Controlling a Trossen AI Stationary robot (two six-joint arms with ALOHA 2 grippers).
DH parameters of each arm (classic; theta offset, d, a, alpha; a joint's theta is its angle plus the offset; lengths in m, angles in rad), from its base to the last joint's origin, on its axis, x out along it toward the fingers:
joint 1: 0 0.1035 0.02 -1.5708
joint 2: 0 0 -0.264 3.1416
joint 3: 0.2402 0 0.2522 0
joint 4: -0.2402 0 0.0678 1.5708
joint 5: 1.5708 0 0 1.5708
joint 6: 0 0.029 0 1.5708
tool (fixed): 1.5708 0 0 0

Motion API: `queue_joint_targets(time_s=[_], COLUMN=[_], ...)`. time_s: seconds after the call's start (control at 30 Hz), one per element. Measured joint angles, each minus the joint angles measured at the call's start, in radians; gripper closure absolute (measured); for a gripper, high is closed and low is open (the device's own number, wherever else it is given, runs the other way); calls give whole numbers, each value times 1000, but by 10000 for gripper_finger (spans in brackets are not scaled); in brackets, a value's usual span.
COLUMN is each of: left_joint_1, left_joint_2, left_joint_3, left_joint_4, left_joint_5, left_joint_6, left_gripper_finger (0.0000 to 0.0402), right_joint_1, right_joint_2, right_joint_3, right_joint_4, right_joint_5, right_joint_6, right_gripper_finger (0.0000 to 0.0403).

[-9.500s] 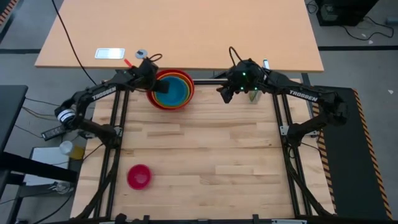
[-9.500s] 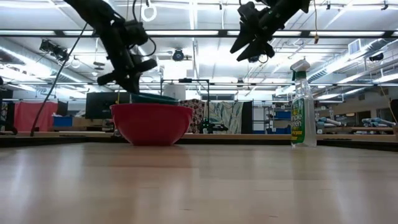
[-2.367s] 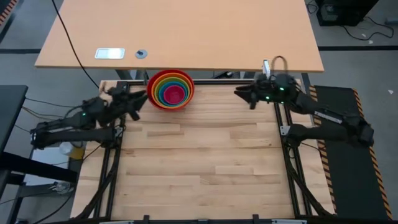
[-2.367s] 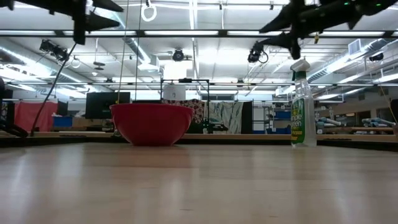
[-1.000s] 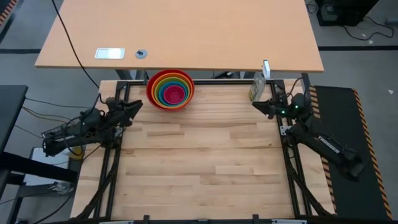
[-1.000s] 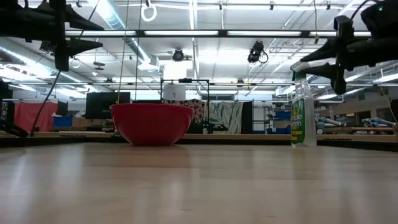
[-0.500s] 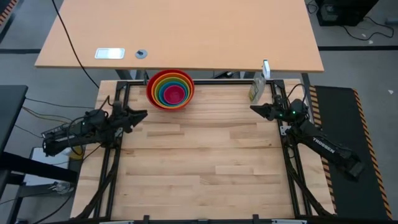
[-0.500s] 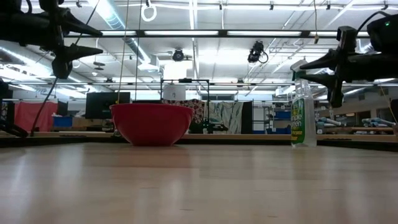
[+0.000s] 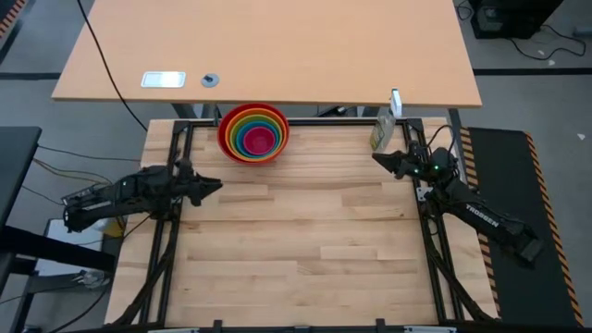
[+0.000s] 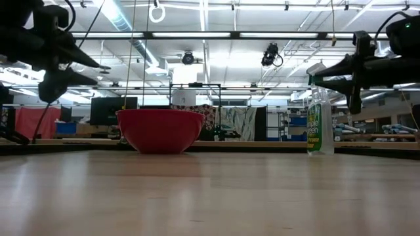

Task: Nest bowls inside each other
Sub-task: Return to Home Position

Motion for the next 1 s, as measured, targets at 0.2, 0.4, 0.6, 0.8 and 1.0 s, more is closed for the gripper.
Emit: queue_joint_targets(time_s=[0.2,0.4,0.6,0.8,1.0], left_joint_1=[0,0,0,0,3], left_joint_2=[0,0,9,13,35], left_joint_3=[0,0,0,0,0], left_joint_4=[-65,-26,-64,-61,-29], left_joint_5=[-10,-68,-80,-85,-229], left_joint_6=[0,-48,194,297,321], left_gripper_finger=[210,210,210,210,210], right_joint_1=[0,0,0,0,0], right_joint_2=[0,0,0,0,0], right_joint_3=[0,0,0,0,0], right_joint_4=[-33,-57,-59,-54,-52], right_joint_5=[-84,-53,-40,-40,-40], right_joint_6=[-218,-468,-704,-703,-702], right_gripper_finger=[298,297,297,296,297])
